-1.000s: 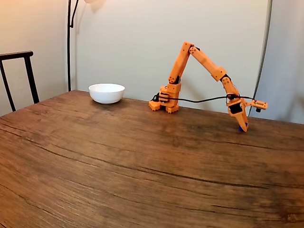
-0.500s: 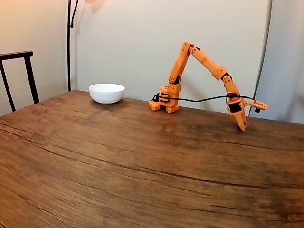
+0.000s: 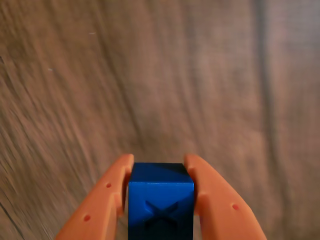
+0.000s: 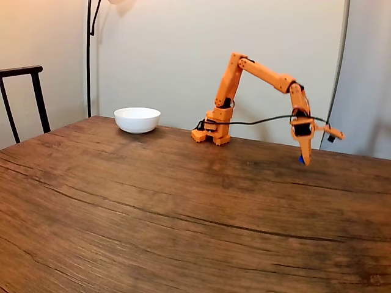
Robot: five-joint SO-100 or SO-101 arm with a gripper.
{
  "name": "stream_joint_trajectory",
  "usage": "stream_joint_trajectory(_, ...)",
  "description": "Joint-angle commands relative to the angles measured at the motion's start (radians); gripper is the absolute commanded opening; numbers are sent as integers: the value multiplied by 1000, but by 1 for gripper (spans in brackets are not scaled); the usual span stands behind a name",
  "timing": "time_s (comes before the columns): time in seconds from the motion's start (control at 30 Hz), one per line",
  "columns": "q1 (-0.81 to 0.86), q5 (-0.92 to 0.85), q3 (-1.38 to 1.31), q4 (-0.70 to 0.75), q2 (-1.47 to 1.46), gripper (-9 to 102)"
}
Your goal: Grasp the cube and drop it in the bowl
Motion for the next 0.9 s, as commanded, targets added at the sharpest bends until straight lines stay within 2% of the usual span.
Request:
stream_joint_trajectory(0.0,49,23,-49,40,97,5)
stream_joint_trajectory(0.4,252,23,-48,51,302,5)
stream_joint_trajectory(0.6,391,26,-49,270,494,5)
stream_joint_trajectory(0.87,598,37,-40,476,701,5)
